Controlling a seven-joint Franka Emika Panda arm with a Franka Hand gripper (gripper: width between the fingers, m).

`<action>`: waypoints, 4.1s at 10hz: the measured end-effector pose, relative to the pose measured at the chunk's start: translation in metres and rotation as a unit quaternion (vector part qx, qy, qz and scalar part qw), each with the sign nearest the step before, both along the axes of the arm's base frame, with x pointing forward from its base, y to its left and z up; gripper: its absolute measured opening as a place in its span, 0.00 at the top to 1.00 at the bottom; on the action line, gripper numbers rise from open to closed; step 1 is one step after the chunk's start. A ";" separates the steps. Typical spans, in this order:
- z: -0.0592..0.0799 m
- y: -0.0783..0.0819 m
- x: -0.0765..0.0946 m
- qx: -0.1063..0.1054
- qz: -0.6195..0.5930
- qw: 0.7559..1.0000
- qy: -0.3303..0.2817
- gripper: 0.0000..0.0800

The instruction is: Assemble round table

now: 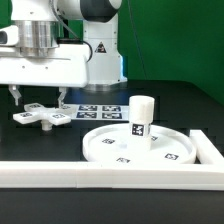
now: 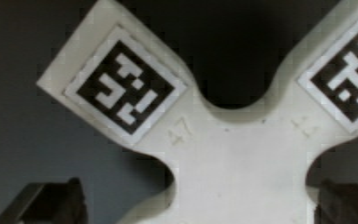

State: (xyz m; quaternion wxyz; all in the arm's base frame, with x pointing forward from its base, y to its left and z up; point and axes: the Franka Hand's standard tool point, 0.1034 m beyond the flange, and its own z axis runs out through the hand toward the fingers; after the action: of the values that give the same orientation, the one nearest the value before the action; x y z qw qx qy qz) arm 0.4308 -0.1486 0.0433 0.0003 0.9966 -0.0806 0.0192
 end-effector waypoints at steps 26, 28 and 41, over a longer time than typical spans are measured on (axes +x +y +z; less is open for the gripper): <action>-0.019 0.009 0.001 0.005 0.020 1.000 0.020 0.35; -0.019 0.009 0.001 0.005 0.020 1.000 0.020 0.44; 0.045 0.133 0.054 0.046 -0.086 0.995 0.010 0.44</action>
Offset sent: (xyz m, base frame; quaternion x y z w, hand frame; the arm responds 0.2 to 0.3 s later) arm 0.0135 0.0097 0.0055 0.0005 -0.0124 -0.0114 0.9999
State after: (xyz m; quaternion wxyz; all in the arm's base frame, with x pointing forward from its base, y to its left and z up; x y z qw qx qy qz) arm 0.4844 -0.0155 0.0883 -0.0427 0.9851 -0.1665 0.0057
